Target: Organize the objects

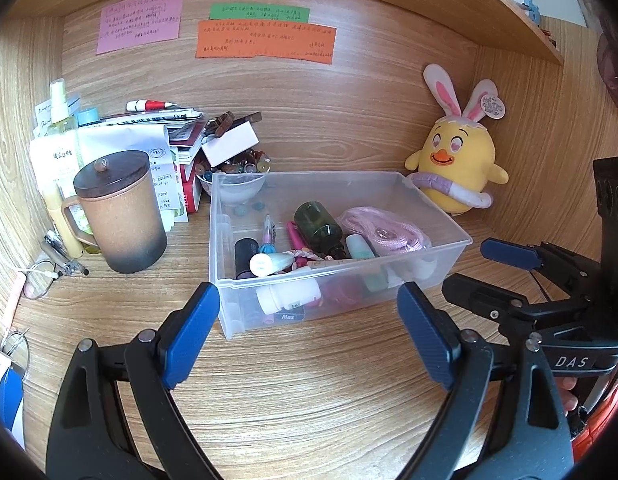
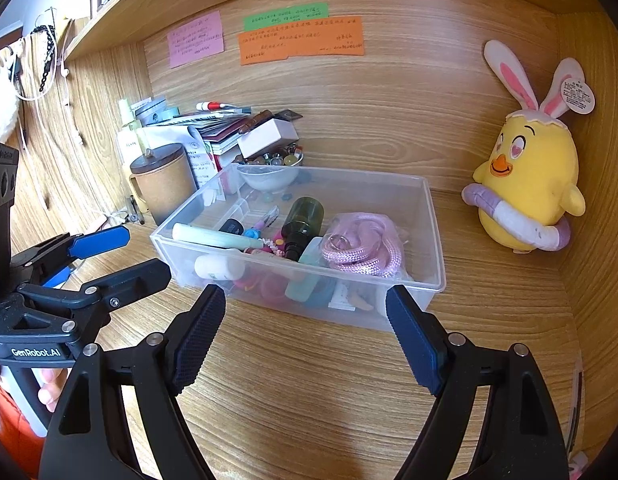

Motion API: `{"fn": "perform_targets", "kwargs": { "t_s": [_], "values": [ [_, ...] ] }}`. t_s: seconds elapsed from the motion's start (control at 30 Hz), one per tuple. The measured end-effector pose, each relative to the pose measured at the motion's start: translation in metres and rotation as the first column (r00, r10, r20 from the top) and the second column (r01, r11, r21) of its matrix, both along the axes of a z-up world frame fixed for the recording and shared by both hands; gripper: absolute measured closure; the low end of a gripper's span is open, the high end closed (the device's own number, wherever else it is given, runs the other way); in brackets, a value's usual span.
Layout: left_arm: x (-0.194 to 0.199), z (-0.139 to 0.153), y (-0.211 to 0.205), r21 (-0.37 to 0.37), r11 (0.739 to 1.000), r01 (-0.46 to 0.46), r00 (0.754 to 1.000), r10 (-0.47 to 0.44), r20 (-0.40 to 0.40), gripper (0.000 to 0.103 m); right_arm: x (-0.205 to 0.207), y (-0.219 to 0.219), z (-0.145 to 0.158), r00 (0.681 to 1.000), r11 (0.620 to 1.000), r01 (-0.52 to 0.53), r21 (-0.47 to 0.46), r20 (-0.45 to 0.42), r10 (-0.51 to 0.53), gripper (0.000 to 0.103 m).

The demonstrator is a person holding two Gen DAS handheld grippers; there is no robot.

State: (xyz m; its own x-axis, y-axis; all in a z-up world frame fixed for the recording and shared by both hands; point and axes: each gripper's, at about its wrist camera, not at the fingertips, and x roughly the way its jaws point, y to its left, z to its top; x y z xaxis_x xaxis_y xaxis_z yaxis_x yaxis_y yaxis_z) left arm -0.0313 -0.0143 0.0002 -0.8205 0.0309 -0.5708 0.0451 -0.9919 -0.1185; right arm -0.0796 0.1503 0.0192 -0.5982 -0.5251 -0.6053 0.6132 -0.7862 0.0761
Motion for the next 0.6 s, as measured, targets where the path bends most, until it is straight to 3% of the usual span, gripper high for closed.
{"fn": "perform_targets", "kwargs": {
  "t_s": [0.6],
  "values": [
    [-0.0025,-0.0039,0.0001,0.017,1.000,0.002,1.000,-0.002,0.007,0.011,-0.0030,-0.0003,-0.0014,1.000,1.000,0.007,0.002,0.007,-0.007,0.023]
  ]
}}
